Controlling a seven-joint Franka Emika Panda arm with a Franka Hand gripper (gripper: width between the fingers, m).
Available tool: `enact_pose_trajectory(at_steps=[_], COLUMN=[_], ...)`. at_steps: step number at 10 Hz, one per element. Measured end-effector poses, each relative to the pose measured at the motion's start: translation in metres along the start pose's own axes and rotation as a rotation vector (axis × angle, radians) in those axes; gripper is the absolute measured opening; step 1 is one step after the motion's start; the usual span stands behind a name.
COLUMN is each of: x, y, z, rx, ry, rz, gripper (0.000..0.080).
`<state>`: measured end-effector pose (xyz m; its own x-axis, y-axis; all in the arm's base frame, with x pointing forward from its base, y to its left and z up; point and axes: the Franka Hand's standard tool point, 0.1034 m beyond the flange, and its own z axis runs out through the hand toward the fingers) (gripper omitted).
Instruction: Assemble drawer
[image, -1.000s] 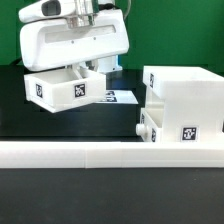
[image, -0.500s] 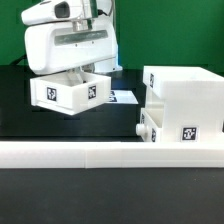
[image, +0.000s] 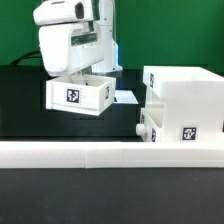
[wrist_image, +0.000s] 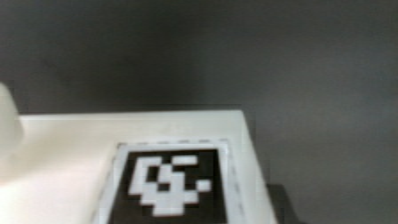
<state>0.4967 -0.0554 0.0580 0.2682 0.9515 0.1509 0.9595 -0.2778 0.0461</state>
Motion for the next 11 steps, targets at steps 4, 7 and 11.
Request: enact_pose_trajectory(at_steps=[4, 7, 11], x=[0.030, 0.031, 0.035], y=[0.022, 0.019, 0.022], z=[0.002, 0.005, 0.008], rx=[0.026, 0.057, 0.049], ry=[0.015, 0.014, 0.023], rz=[-0.115, -0.115, -0.147], gripper=[0.0041, 0.0041, 0.0041])
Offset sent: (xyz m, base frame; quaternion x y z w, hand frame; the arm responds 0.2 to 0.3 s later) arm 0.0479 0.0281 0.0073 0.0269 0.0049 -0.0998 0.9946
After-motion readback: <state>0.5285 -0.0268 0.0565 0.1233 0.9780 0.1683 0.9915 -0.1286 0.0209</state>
